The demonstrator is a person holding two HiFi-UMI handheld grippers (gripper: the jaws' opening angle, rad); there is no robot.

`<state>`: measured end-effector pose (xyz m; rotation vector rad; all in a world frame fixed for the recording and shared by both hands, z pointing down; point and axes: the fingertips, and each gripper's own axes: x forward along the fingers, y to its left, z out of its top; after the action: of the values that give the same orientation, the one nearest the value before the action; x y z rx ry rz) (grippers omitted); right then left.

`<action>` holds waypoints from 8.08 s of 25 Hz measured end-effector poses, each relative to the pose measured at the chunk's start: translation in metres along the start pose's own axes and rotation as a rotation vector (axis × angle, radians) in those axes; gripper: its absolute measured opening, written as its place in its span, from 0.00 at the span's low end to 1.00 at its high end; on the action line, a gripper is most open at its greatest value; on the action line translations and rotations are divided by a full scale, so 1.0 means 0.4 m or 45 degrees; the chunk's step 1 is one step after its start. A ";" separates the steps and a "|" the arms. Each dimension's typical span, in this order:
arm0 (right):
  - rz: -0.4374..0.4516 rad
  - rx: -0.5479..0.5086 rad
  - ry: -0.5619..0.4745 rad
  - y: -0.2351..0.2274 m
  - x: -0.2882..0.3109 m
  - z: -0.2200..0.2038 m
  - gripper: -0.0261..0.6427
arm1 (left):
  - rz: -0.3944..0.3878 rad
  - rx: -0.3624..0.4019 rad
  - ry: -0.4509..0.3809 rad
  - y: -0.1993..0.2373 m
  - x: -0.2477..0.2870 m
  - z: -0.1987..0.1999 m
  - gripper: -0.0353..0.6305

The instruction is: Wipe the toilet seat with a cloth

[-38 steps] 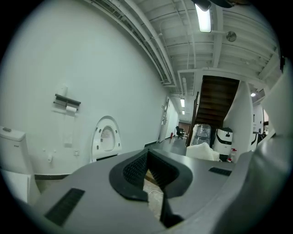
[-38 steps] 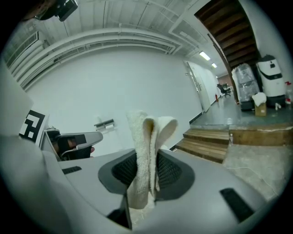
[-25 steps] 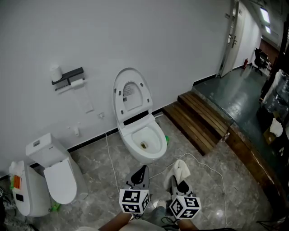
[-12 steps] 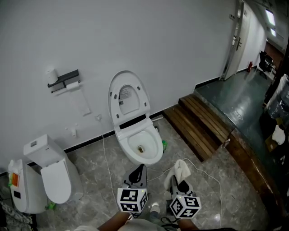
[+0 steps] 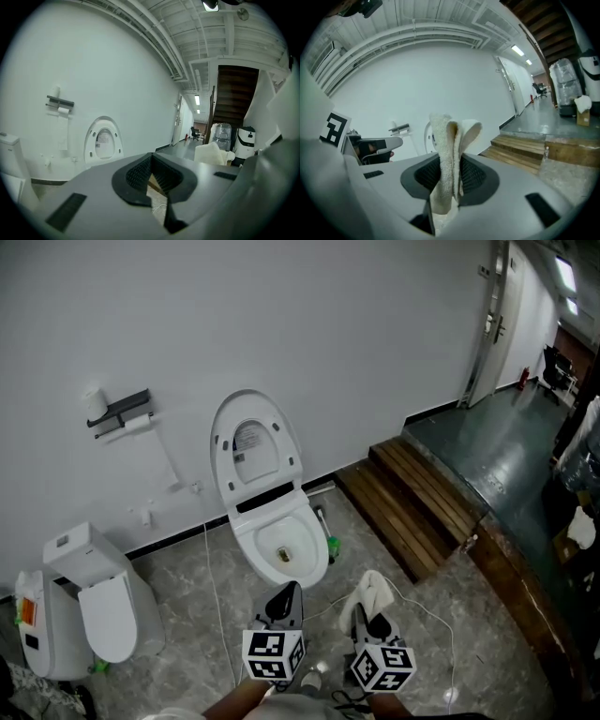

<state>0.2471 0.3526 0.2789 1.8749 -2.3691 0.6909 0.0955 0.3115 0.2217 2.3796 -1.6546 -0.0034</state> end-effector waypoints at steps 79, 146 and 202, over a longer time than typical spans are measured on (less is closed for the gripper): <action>0.545 -0.210 0.400 0.052 1.109 0.270 0.18 | 0.650 -0.139 -0.120 0.498 0.662 0.202 0.07; 0.670 -1.749 0.041 0.229 1.782 0.297 0.18 | 1.005 -0.364 -0.027 0.779 0.829 -0.092 0.07; 0.332 -1.327 0.030 -0.023 1.768 -0.073 0.18 | 1.070 -0.334 0.013 0.832 0.731 -0.359 0.07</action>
<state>0.0596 -0.2854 0.5218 1.0931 -2.2363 -0.4740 -0.0870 -0.0395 0.4671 1.3620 -2.3367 -0.0539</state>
